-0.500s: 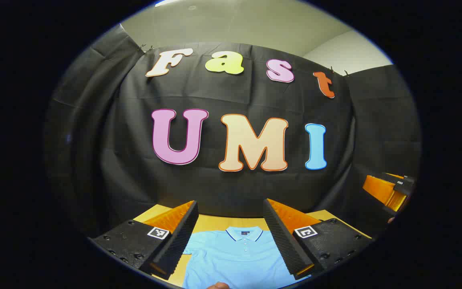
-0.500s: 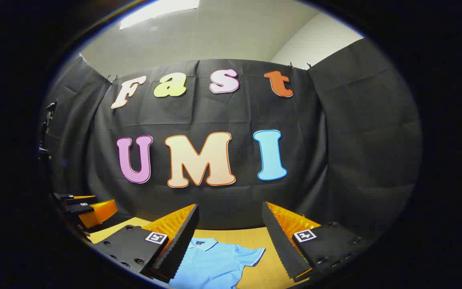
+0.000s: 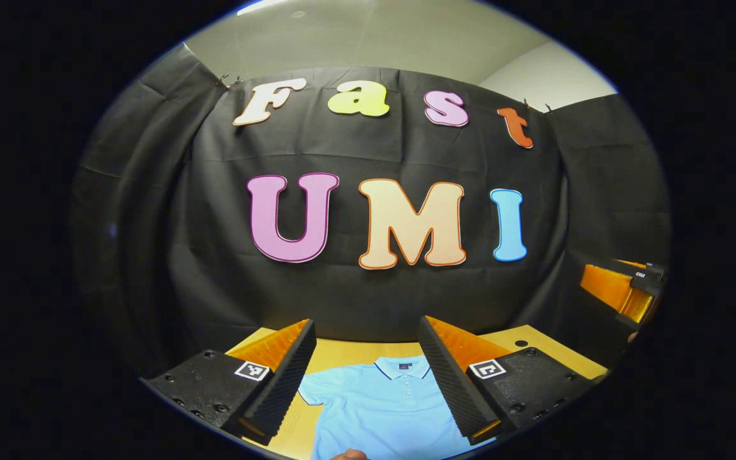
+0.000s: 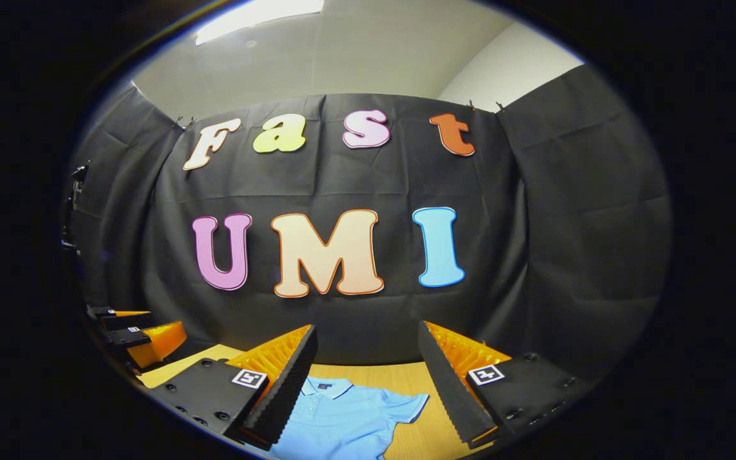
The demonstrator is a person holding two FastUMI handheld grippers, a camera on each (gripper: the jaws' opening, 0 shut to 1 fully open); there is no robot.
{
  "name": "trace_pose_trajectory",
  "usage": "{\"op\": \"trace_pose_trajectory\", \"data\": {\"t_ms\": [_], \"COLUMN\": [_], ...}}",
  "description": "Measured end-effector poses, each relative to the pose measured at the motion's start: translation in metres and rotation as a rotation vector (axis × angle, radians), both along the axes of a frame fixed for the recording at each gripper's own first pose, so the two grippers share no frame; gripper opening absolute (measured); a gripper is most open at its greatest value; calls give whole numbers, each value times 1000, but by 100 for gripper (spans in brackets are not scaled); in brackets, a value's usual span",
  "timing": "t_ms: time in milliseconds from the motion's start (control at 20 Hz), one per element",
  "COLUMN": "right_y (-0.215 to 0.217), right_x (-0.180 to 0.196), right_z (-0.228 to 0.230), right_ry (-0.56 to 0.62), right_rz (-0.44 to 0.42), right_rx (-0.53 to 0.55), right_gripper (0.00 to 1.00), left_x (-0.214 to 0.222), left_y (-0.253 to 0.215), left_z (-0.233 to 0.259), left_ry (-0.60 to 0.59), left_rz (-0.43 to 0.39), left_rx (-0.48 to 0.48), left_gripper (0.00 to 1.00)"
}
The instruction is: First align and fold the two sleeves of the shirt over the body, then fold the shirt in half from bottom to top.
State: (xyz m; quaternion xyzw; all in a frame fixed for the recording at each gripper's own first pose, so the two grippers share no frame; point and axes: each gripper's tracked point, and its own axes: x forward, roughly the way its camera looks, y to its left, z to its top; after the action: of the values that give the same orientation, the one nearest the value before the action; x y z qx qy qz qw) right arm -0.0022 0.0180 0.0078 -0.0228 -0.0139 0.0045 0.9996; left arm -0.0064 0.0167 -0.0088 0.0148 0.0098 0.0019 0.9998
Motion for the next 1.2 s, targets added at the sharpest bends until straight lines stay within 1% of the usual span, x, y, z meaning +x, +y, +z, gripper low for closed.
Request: {"op": "trace_pose_trajectory", "data": {"t_ms": [100,300,500,550,650,700,850,950,1000,1100,1200], "right_y": [5,8,10,11,6,1,-16,-29,-36,-47,-61], "right_x": [1,3,8,12,25,33,60,78,86,97,112], "right_z": [5,2,-7,-11,-25,-31,-56,-78,-93,-117,-137], "right_ry": [-19,-15,-2,6,34,48,95,139,166,218,235], "right_rz": [6,7,15,22,16,7,-28,-60,-75,-101,-137], "right_rx": [0,7,0,-5,-18,-24,-37,-50,-58,-56,-68], "right_gripper": [99,98,98,98,98,98,98,100,98,99,99], "left_x": [-1,1,2,3,6,8,15,22,24,29,32], "left_y": [0,4,9,8,9,9,10,12,13,16,22], "left_z": [-2,-1,-2,-2,-4,-3,-2,-5,-6,-8,-7], "left_ry": [6,-2,-3,-2,-1,-3,-6,-3,-1,3,-2], "left_rz": [-6,1,7,6,4,3,-6,-9,-11,-16,-15], "left_rx": [-12,-4,-6,-8,-8,-4,4,4,3,1,1], "left_gripper": [97,97,97,99,99,97,97,97,97,97,97]}}
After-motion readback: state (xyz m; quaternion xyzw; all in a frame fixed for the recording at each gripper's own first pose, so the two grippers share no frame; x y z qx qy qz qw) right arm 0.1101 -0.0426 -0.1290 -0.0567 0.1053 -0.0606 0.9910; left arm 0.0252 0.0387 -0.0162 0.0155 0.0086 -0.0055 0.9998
